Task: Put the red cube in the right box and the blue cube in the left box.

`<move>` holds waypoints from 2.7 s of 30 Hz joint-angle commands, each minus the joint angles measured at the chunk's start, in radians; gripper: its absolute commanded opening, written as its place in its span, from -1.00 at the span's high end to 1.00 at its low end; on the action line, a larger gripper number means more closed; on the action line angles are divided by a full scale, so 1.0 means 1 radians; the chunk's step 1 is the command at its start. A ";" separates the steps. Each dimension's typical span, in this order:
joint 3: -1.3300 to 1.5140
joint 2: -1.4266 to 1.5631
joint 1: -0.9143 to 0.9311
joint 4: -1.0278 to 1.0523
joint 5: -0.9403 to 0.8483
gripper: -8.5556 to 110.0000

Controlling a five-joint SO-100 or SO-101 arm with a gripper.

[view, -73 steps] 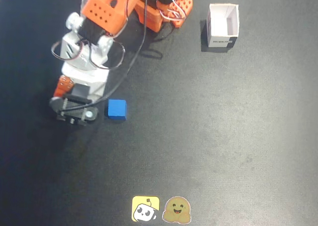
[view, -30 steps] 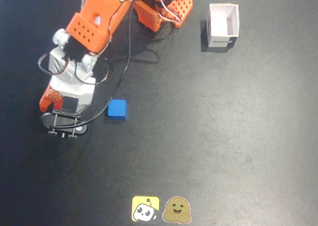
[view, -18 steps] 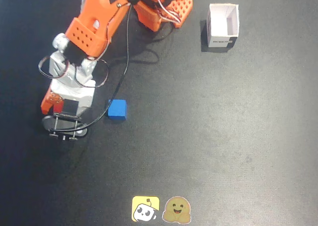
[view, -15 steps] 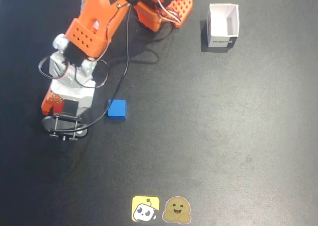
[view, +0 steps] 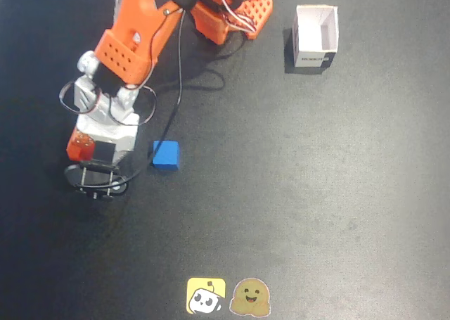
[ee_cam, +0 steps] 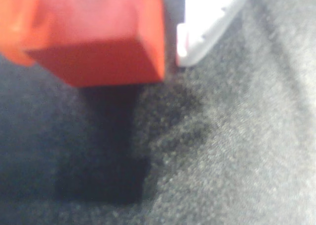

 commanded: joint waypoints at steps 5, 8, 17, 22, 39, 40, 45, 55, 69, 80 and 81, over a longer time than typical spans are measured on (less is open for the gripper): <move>0.003 0.052 0.005 -0.014 0.003 0.50; 0.008 0.052 0.006 -0.017 0.003 0.53; 0.014 0.049 0.008 -0.038 0.002 0.63; 0.006 0.075 0.008 -0.011 0.000 0.65; -0.038 0.440 0.009 0.430 0.048 0.63; -0.032 0.466 0.011 0.454 0.051 0.63; -0.012 0.565 0.011 0.558 0.066 0.63; 0.009 0.683 0.130 0.670 0.041 0.62; -0.005 0.664 0.416 0.703 0.121 0.62; 0.081 0.798 0.480 0.782 0.278 0.62; 0.091 0.813 0.489 0.795 0.296 0.62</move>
